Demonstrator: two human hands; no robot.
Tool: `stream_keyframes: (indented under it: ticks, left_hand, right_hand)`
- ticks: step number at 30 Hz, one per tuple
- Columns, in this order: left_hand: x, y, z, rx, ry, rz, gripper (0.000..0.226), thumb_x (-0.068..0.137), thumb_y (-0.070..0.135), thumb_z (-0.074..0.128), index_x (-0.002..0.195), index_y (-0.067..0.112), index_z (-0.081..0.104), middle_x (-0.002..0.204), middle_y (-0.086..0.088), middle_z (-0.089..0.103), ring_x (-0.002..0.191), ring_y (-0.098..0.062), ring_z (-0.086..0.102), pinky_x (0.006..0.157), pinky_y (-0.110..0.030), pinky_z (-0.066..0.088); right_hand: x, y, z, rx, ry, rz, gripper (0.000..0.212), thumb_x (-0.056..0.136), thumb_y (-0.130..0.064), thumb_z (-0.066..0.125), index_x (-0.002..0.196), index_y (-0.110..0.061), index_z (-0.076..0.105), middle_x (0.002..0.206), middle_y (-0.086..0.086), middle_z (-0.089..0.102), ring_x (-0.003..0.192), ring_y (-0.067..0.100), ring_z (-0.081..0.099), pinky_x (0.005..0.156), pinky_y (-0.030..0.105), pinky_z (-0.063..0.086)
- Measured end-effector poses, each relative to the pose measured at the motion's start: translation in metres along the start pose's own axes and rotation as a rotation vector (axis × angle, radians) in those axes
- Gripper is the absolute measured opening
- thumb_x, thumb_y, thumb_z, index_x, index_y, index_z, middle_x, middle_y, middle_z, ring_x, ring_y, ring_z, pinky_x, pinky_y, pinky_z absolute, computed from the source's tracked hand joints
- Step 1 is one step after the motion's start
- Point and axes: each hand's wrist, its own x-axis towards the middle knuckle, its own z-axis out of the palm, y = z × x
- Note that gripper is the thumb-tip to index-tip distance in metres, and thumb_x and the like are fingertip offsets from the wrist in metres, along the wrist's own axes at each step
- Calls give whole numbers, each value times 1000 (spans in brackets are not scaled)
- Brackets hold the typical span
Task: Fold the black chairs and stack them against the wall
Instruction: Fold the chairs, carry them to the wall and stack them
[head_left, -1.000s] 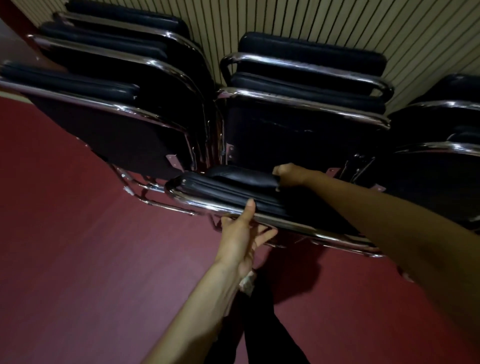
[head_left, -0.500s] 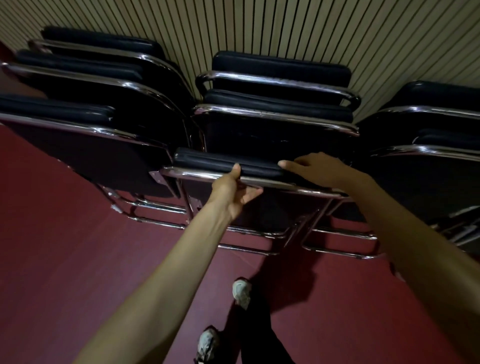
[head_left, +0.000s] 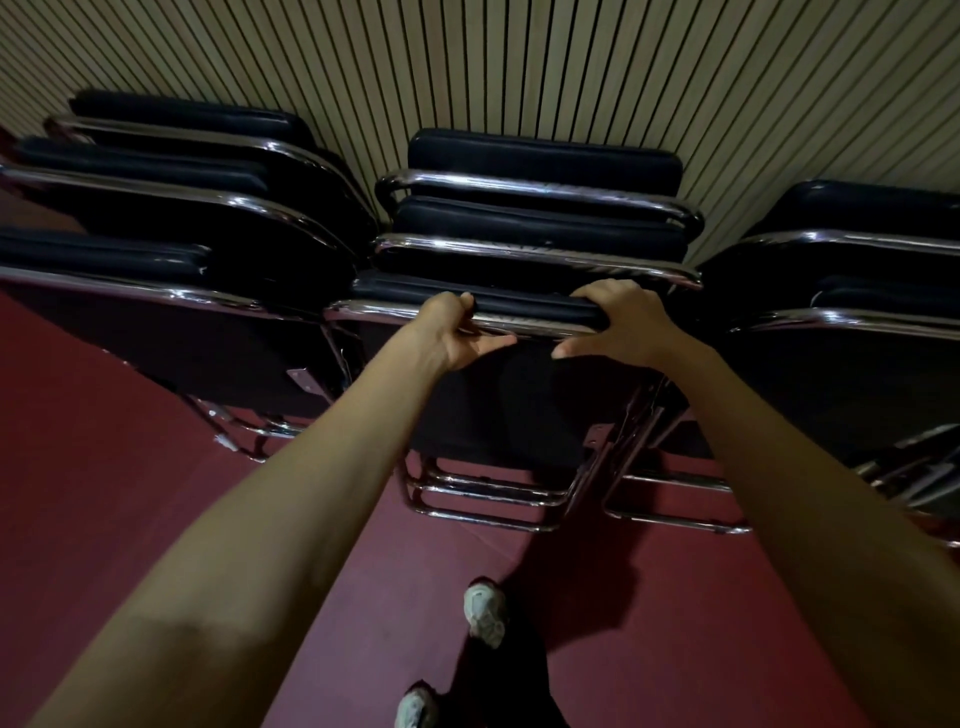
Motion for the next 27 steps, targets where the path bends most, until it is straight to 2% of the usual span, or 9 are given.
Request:
stream_keyframes:
  ticks: [6, 10, 12, 14, 17, 21, 23, 25, 27]
  left_hand:
    - [4, 8, 0, 95, 36, 29, 28, 105, 11, 31, 86, 4, 49, 112, -19, 53, 125, -38, 50, 98, -55, 43]
    - [-3, 3, -4, 103, 52, 46, 25, 105, 15, 36, 85, 6, 49, 93, -15, 54, 113, -35, 57, 101, -52, 44]
    - [-9, -3, -6, 67, 46, 43, 26, 104, 15, 38, 82, 6, 48, 93, -15, 53, 121, -35, 52, 103, -53, 41]
    - [-14, -8, -6, 54, 45, 62, 26, 104, 14, 38, 81, 6, 47, 86, -12, 49, 123, -35, 48, 104, -52, 39]
    - [-13, -21, -8, 81, 66, 81, 26, 105, 15, 37, 81, 9, 46, 81, -8, 49, 109, -32, 51, 98, -50, 43]
    - [-9, -31, -7, 93, 48, 88, 23, 105, 17, 38, 84, 10, 48, 83, -8, 53, 111, -31, 53, 94, -49, 44]
    - [-7, -32, -2, 104, 53, 122, 17, 104, 17, 40, 98, 8, 53, 93, -11, 56, 105, -30, 53, 90, -49, 46]
    - [-4, -31, 4, 94, 78, 167, 26, 104, 18, 42, 124, 5, 52, 107, -13, 55, 98, -29, 55, 82, -49, 47]
    - [0, -28, 8, 102, 103, 185, 32, 104, 18, 42, 131, 4, 48, 111, -14, 54, 96, -29, 58, 80, -48, 48]
  right_hand:
    - [4, -5, -4, -12, -40, 74, 88, 69, -70, 65, 140, -26, 39, 146, 3, 40, 136, 23, 30, 112, 41, 21]
    - [-7, -10, 4, -5, 47, 74, 88, 67, -72, 65, 139, -27, 41, 140, 0, 45, 131, 21, 36, 109, 37, 22]
    - [-14, -8, 2, -41, -3, 91, 92, 65, -70, 69, 140, -27, 39, 136, 2, 48, 127, 23, 40, 106, 37, 26]
    - [-19, -8, 0, -155, -39, 79, 89, 67, -58, 75, 139, -23, 37, 131, 6, 50, 121, 25, 44, 101, 37, 33]
    - [-26, -9, 8, -217, 17, 51, 72, 72, -34, 74, 134, -17, 41, 122, 10, 52, 112, 28, 48, 92, 37, 36]
    - [-35, -3, 16, -206, 21, 95, 69, 69, -25, 75, 131, -18, 44, 116, 10, 52, 111, 29, 48, 93, 40, 35]
    - [-32, 2, 13, -174, 8, 112, 72, 69, -25, 76, 132, -19, 43, 119, 10, 52, 113, 30, 47, 95, 40, 34]
    - [-24, 6, 8, -128, -9, 97, 73, 70, -25, 76, 134, -20, 42, 124, 9, 51, 116, 30, 45, 95, 38, 32]
    - [-18, 9, 7, -98, -6, 83, 71, 71, -28, 75, 134, -20, 42, 126, 8, 50, 117, 29, 43, 94, 37, 31]
